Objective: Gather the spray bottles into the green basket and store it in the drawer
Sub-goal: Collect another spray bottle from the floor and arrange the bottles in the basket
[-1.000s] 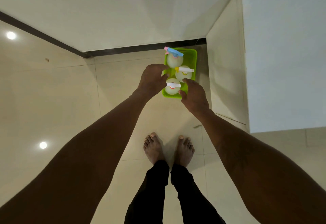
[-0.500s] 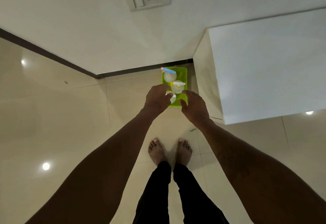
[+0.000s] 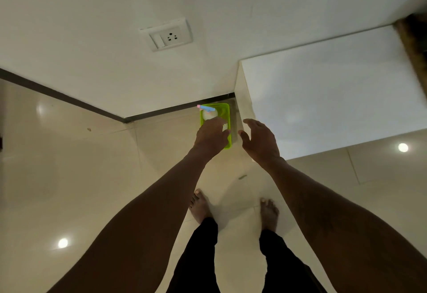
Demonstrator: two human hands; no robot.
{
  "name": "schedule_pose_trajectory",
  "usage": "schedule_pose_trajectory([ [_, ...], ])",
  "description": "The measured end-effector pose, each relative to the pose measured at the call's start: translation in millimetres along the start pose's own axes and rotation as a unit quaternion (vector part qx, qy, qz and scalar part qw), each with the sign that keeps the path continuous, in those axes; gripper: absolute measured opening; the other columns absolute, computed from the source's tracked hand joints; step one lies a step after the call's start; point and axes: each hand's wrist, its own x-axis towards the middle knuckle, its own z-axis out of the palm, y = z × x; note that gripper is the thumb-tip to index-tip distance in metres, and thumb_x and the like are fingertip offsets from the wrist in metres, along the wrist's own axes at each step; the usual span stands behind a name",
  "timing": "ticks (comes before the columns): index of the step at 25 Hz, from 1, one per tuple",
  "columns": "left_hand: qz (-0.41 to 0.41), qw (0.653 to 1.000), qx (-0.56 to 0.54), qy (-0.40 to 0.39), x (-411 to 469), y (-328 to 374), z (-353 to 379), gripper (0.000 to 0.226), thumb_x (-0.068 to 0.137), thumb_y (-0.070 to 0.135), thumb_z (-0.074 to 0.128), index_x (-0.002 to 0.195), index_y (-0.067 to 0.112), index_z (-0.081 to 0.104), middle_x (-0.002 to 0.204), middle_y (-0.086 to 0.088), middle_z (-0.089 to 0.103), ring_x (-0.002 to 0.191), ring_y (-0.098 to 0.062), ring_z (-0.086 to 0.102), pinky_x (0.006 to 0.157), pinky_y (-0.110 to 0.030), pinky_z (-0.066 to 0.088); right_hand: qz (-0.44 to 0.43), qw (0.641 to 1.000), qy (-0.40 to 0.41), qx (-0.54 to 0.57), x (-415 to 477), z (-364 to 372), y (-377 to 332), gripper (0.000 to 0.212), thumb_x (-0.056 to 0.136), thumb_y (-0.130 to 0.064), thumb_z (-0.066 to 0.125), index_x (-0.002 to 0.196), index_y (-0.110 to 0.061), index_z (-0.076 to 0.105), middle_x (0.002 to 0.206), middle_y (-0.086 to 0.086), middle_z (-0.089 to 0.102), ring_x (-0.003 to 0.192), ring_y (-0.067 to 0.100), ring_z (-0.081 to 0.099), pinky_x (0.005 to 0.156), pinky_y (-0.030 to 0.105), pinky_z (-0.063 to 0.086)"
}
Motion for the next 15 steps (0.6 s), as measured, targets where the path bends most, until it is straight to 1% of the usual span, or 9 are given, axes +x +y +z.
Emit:
schedule_pose_trajectory([
  [3,0.009,1.000,0.007,0.018,-4,31,11,0.041,0.095,0.030,0.062,0.131,0.013,0.060,0.137,-0.005,0.060,0.125,-0.028,0.054,0.099,-0.038,0.045,-0.021,1.000,-0.013,0.009,-3,-19,18,0.042,0.095,-0.033,0.056,0.132,-0.013,0.055,0.132,0.007,0.063,0.121,0.027,0.058,0.100,0.038,0.049],
  [6,-0.003,0.999,0.005,0.048,-7,56,26,0.040,0.094,0.027,0.064,0.129,0.009,0.061,0.134,-0.008,0.062,0.123,-0.029,0.056,0.101,-0.036,0.043,-0.059,0.998,-0.032,0.001,0,-37,41,0.042,0.096,-0.032,0.056,0.134,-0.013,0.053,0.135,0.007,0.061,0.124,0.027,0.056,0.101,0.040,0.049],
  [9,-0.016,0.997,-0.009,0.073,-14,84,45,0.035,0.093,0.024,0.065,0.124,0.007,0.064,0.126,-0.010,0.066,0.118,-0.030,0.060,0.096,-0.040,0.047,-0.085,0.996,-0.036,-0.006,-2,-54,75,0.042,0.097,-0.029,0.057,0.135,-0.013,0.053,0.138,0.005,0.059,0.128,0.024,0.053,0.103,0.038,0.047],
  [11,-0.022,0.996,-0.017,0.080,-19,101,58,0.033,0.093,0.024,0.064,0.121,0.007,0.065,0.121,-0.009,0.068,0.115,-0.029,0.062,0.095,-0.040,0.050,-0.084,0.996,-0.030,-0.012,-7,-64,98,0.041,0.098,-0.027,0.056,0.135,-0.013,0.052,0.139,0.004,0.058,0.130,0.023,0.052,0.106,0.037,0.045],
  [15,-0.021,0.998,-0.009,0.061,-31,126,88,0.036,0.096,0.027,0.059,0.128,0.012,0.063,0.132,-0.004,0.063,0.125,-0.024,0.056,0.103,-0.038,0.046,-0.067,0.998,-0.017,-0.008,-23,-77,136,0.038,0.098,-0.027,0.054,0.134,-0.014,0.054,0.138,0.004,0.059,0.130,0.022,0.052,0.108,0.038,0.044],
])
